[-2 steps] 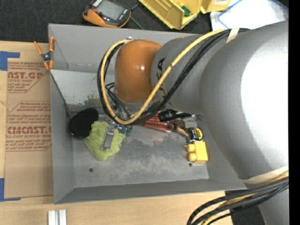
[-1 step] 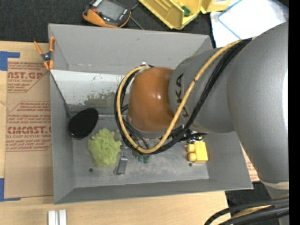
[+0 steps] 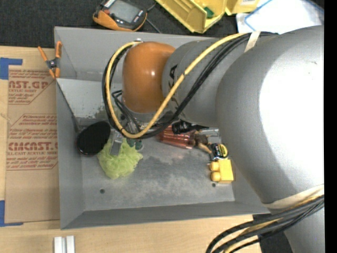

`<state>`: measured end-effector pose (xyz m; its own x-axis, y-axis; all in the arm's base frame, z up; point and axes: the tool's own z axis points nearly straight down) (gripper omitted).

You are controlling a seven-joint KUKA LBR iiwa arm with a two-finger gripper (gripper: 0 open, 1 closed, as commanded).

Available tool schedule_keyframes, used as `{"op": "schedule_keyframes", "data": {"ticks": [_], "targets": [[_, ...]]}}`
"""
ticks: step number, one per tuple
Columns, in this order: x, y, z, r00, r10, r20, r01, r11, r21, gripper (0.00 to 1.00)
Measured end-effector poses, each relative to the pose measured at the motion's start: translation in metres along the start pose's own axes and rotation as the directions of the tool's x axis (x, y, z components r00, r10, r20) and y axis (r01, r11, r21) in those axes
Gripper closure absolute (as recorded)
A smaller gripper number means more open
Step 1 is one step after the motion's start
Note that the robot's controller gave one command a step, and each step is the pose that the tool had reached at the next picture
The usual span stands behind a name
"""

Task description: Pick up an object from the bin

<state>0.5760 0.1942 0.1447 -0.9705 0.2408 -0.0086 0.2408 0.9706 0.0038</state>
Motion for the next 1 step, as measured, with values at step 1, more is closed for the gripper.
{"op": "schedule_keyframes", "data": {"ticks": [1], "targets": [[0.0000,0.0000,0.0000,1.000,0.000,0.000,0.000,1.000,0.000,1.00]]}}
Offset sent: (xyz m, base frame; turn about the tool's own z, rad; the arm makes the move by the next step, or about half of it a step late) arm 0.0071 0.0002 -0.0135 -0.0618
